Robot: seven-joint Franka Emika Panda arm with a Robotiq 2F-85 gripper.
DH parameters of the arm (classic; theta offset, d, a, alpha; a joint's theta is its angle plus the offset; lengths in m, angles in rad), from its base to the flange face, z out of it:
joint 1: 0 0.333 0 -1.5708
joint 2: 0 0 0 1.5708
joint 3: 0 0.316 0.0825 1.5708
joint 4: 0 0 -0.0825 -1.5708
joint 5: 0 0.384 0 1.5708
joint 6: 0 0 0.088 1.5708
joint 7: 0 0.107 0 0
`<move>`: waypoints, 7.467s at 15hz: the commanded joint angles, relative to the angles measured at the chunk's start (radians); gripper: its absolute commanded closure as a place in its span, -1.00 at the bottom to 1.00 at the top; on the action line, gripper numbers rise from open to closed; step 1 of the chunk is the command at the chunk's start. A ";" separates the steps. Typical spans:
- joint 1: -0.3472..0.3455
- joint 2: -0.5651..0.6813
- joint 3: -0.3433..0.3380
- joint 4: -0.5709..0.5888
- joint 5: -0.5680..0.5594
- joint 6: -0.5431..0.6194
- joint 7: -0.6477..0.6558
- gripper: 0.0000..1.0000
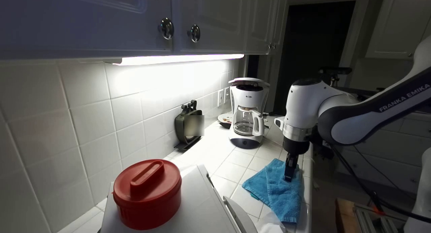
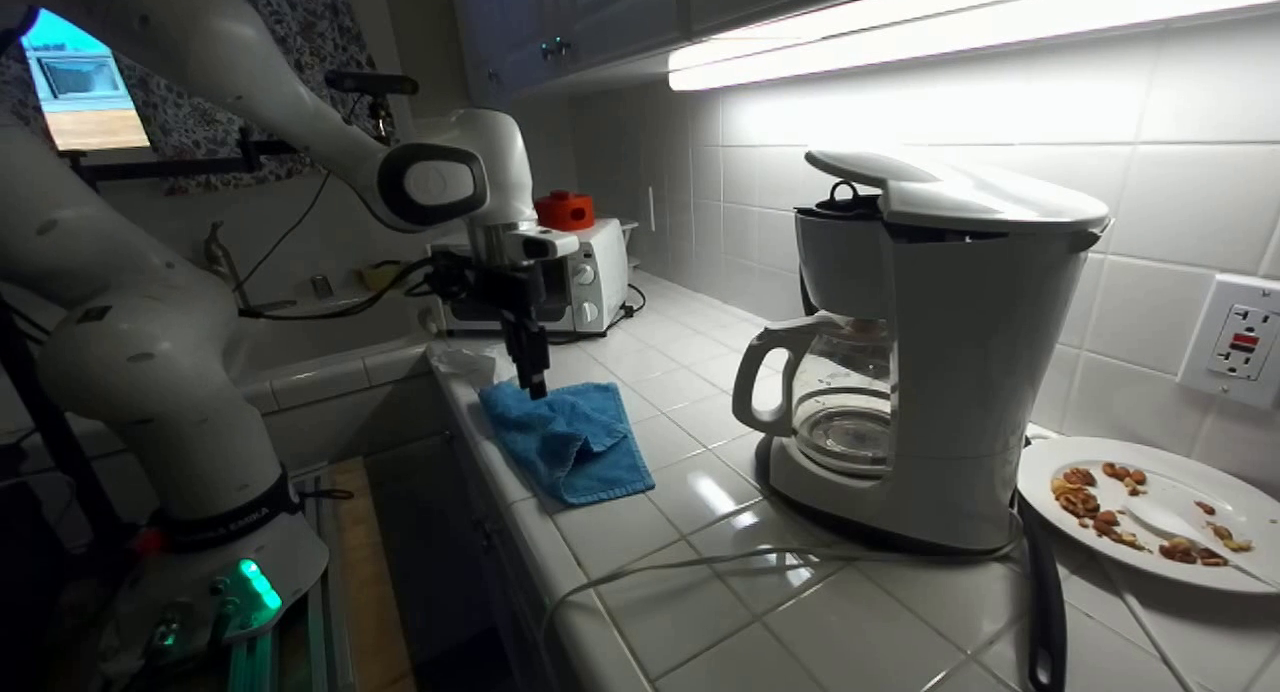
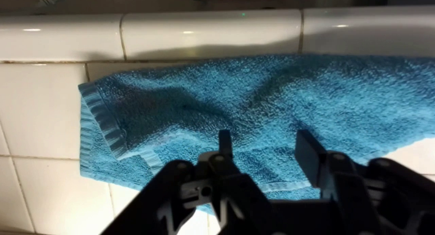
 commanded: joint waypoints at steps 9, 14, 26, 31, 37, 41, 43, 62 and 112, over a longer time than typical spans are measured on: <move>-0.011 0.166 -0.014 0.001 -0.020 0.161 0.018 0.95; -0.065 0.208 0.005 0.001 -0.151 0.264 0.134 0.89; -0.124 0.287 -0.010 0.067 -0.217 0.375 0.373 0.92; -0.100 0.335 -0.017 0.114 -0.184 0.411 0.397 0.92; -0.065 0.412 -0.031 0.165 -0.146 0.452 0.388 0.92; -0.028 0.466 -0.042 0.201 -0.093 0.471 0.375 0.92; -0.013 0.481 -0.046 0.226 -0.079 0.466 0.376 0.92; -0.078 0.230 -0.044 0.138 -0.387 0.332 0.454 0.29; -0.075 0.293 -0.210 -0.008 -0.340 0.795 0.350 0.38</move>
